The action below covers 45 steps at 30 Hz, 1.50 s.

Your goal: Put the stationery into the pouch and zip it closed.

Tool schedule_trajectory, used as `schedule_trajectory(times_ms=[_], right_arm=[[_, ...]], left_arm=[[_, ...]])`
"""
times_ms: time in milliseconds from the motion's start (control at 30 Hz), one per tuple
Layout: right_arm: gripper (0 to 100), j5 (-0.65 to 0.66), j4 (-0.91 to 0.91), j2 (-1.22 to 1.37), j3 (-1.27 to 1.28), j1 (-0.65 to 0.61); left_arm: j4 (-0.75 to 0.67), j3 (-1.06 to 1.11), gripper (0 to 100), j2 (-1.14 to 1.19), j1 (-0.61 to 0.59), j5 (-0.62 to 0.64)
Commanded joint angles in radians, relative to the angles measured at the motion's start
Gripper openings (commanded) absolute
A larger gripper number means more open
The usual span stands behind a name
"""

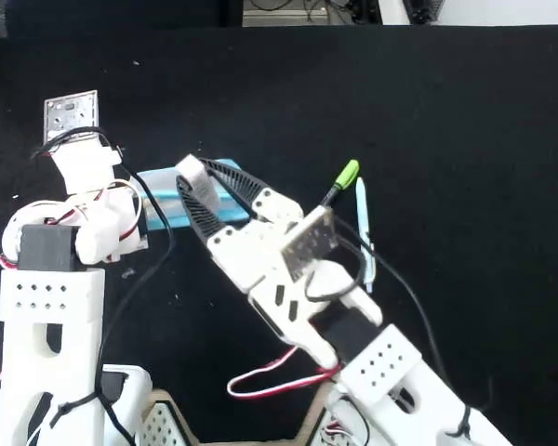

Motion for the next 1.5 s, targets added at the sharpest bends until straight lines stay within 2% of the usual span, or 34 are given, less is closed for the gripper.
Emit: schedule_trajectory(times_ms=[0, 100, 333, 533, 600, 800, 900, 1200, 1467], right_arm=[[1.1, -0.006, -0.003, 0.015, -0.038, -0.014], [1.1, -0.005, 0.006, -0.058, -0.038, -0.012], [1.1, -0.009, 0.193, -0.251, -0.031, -0.061], [1.1, -0.005, 0.081, -0.259, 0.059, -0.058], [1.1, -0.008, 0.144, -0.294, 0.035, 0.023], [1.1, -0.003, 0.763, -0.328, -0.234, 0.397], [1.1, -0.002, 0.948, -0.246, -0.302, 0.557], [1.1, 0.005, 1.007, 0.084, -0.292, 0.763], [1.1, 0.173, 1.007, 0.486, -0.346, 0.961]], left_arm=[[-0.011, 0.001, 3, 0.005, -0.002, -0.015], [-0.011, 0.001, 3, 0.005, -0.002, -0.015], [-0.011, 0.001, 3, 0.005, -0.002, -0.015], [-0.011, 0.001, 3, 0.005, -0.002, -0.015], [-0.011, 0.001, 3, 0.006, -0.002, -0.015], [-0.009, 0.001, 3, 0.006, -0.002, -0.015], [-0.011, 0.001, 3, 0.006, -0.002, -0.015], [-0.008, 0.001, 3, 0.006, -0.002, -0.015], [-0.008, 0.001, 3, 0.006, -0.002, -0.015]])
